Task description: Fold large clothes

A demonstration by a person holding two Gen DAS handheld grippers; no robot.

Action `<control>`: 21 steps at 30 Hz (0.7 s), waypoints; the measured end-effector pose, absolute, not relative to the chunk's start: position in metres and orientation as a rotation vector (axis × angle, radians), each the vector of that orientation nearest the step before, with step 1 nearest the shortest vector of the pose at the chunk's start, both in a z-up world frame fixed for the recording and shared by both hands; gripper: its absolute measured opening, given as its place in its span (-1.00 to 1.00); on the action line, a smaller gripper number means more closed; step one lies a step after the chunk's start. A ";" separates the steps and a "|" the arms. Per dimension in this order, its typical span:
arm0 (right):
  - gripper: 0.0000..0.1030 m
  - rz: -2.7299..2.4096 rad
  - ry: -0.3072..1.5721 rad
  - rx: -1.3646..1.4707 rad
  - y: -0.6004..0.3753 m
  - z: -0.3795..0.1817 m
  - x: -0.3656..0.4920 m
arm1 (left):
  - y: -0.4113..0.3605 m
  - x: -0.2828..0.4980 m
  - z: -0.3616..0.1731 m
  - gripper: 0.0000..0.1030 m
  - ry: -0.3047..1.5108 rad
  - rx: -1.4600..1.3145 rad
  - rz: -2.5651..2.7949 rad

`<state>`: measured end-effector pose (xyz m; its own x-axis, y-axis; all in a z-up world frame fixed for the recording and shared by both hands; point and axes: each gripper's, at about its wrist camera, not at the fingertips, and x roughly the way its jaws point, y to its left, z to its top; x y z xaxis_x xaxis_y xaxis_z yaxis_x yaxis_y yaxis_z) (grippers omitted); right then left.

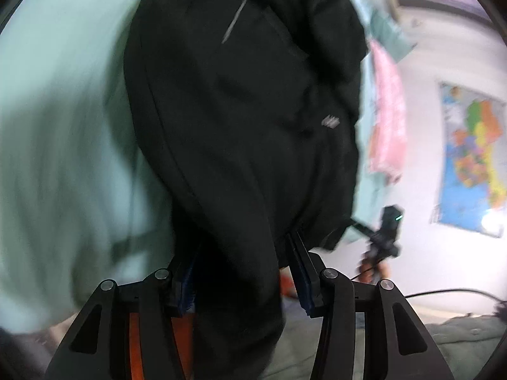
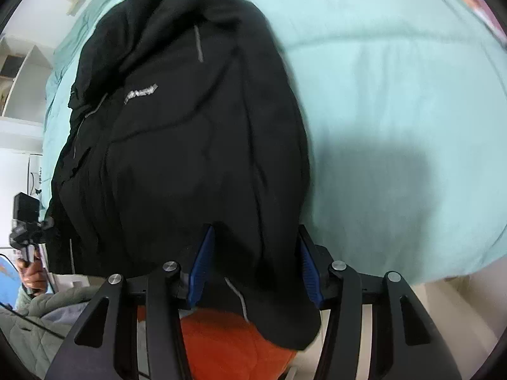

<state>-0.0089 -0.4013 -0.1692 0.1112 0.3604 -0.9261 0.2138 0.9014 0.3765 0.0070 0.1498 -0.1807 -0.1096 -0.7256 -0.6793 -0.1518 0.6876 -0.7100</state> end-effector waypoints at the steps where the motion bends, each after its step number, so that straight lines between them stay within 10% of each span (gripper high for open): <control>1: 0.10 0.113 1.487 0.483 -0.403 -0.174 -0.013 | 0.150 0.004 -0.184 -0.01 1.660 -0.694 -0.559; 7: 0.09 0.203 1.531 0.563 -0.394 -0.195 -0.036 | 0.135 -0.004 -0.188 -0.22 1.662 -0.594 -0.501; 8: -0.07 0.221 1.512 0.570 -0.391 -0.189 -0.036 | 0.133 -0.002 -0.181 -0.55 1.633 -0.592 -0.500; 11: -0.63 0.287 1.429 0.568 -0.377 -0.160 -0.031 | 0.132 0.006 -0.154 -0.69 1.550 -0.594 -0.527; 21: -0.64 0.364 1.197 0.571 -0.363 -0.083 0.024 | 0.163 0.065 -0.079 -0.71 1.259 -0.725 -0.590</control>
<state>0.0236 -0.3633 -0.0825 0.3327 0.5509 -0.7653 0.0316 0.8046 0.5930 0.0649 0.1629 -0.0786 0.2164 -0.7465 -0.6292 0.0058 0.6455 -0.7638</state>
